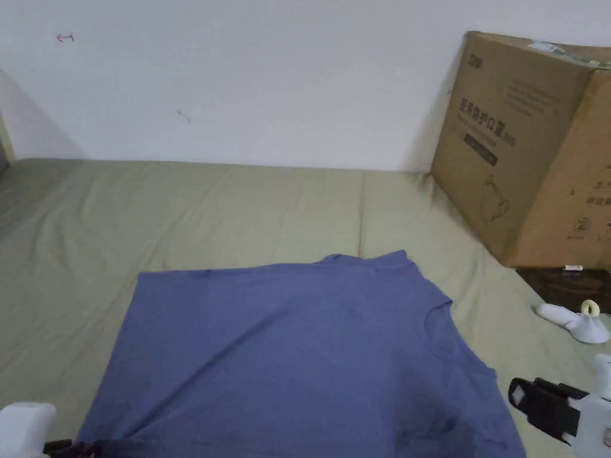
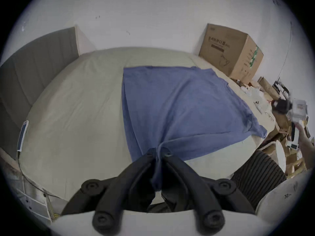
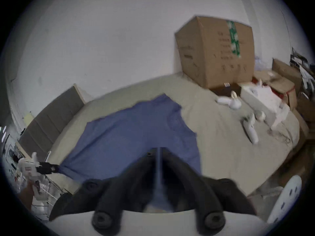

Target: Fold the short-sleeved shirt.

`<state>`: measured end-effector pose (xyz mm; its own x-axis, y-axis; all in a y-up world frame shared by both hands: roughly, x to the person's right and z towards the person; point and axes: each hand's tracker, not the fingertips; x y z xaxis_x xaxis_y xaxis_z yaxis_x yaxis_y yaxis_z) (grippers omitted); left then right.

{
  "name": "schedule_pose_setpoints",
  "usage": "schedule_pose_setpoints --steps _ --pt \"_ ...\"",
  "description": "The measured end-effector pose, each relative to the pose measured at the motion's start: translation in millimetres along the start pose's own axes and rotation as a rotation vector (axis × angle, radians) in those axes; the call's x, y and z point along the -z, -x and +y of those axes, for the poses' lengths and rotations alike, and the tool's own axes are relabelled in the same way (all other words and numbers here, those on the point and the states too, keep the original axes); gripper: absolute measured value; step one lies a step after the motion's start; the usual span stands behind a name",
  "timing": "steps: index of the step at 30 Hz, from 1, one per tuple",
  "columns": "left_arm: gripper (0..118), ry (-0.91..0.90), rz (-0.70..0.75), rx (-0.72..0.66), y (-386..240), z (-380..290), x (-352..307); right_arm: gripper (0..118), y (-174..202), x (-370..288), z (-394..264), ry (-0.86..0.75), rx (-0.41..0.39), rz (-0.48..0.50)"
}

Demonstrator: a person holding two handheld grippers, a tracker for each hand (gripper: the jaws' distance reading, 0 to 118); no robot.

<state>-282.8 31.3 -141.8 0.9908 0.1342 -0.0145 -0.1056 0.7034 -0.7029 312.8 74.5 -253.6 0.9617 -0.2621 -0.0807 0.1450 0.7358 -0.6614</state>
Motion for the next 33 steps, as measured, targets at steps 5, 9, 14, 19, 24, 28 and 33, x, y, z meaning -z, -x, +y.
schedule_pose_setpoints --steps 5,9,14,19,24,28,33 --pt "3 -0.021 0.008 0.008 -15.3 -1.5 -10.6 116 -38.5 42.2 -33.5 0.324 -0.017 -0.11" --pt "3 0.012 0.011 0.008 -18.8 -1.1 -7.4 83 -47.4 70.9 -61.9 0.49 -0.164 -0.222" --pt "3 0.075 0.031 0.013 -16.9 -5.0 -1.8 1 -43.7 59.0 -65.4 0.454 -0.197 -0.133" --pt "3 0.094 0.033 0.05 -24.5 -8.3 1.4 1 -45.0 35.3 -54.2 0.424 -0.183 -0.088" --pt "3 0.107 0.008 0.037 -15.1 -11.0 3.9 1 -52.4 12.6 -44.2 0.438 -0.167 -0.1" --pt "3 0.126 -0.002 0.048 -12.1 -13.1 1.9 1 -53.9 2.3 -38.0 0.443 -0.172 -0.121" --pt "3 0.136 0.001 0.059 -9.7 1.9 3.4 1 -36.9 2.8 -2.7 0.395 -0.188 -0.091"
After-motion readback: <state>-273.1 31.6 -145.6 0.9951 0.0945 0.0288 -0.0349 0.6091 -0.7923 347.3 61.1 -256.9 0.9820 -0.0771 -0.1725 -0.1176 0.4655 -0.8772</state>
